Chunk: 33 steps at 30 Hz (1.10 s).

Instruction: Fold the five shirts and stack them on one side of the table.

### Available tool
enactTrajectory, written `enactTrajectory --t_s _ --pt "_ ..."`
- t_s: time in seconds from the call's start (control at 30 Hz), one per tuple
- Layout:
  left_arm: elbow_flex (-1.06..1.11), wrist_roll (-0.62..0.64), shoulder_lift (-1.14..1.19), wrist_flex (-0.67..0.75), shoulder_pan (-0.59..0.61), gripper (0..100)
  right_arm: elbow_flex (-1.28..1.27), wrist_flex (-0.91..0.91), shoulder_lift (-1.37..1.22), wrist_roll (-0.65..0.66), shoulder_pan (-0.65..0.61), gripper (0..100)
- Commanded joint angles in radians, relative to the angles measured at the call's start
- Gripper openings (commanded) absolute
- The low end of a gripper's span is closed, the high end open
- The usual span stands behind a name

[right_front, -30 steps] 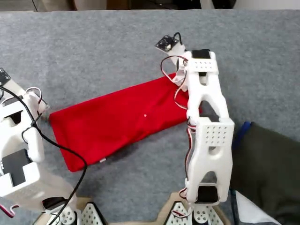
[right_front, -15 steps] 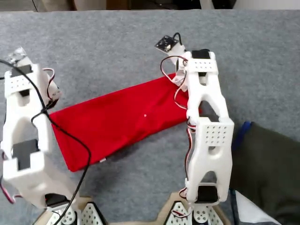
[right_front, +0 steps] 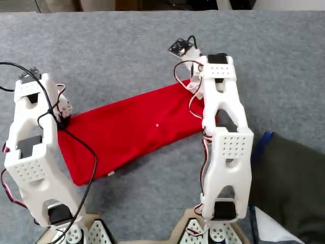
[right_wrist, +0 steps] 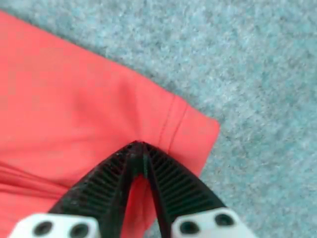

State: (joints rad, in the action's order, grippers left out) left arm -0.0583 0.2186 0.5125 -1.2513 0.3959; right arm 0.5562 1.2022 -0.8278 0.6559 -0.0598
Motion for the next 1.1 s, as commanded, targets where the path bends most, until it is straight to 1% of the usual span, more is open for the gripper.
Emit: enactTrajectory --t_s 0.0,0.2,0.27,0.4,0.53,0.67,0.77,0.83,0.93,1.07 --pt "-0.054 -0.041 0.005 0.051 0.064 2 0.047 -0.009 -0.002 0.015 0.005 0.5" --pt "-0.051 -0.103 0.005 0.069 0.074 2 0.045 -0.005 -0.002 0.035 0.004 0.5" --pt "-0.049 -0.106 0.002 0.066 0.069 2 0.045 -0.005 -0.002 0.035 0.004 0.5" --pt "-0.086 -0.121 -0.004 0.011 0.043 2 0.045 -0.005 0.002 0.029 0.004 0.5" --pt "-0.212 -0.212 -0.036 -0.181 0.014 2 0.070 0.020 0.082 -0.038 0.007 0.5" --pt "-0.361 -0.258 -0.082 -0.376 0.040 3 0.013 0.023 0.216 -0.087 0.008 0.5" --pt "-0.430 -0.324 -0.088 -0.494 0.069 11 -0.061 0.017 0.315 -0.087 0.008 0.5" --pt "-0.396 -0.362 -0.096 -0.509 0.081 15 -0.097 0.017 0.387 -0.087 0.010 0.5" --pt "-0.290 -0.400 -0.094 -0.509 0.077 16 -0.156 0.011 0.495 -0.086 0.041 0.5" --pt "-0.152 -0.465 -0.097 -0.477 0.068 15 -0.254 -0.089 0.585 -0.081 0.127 0.6"
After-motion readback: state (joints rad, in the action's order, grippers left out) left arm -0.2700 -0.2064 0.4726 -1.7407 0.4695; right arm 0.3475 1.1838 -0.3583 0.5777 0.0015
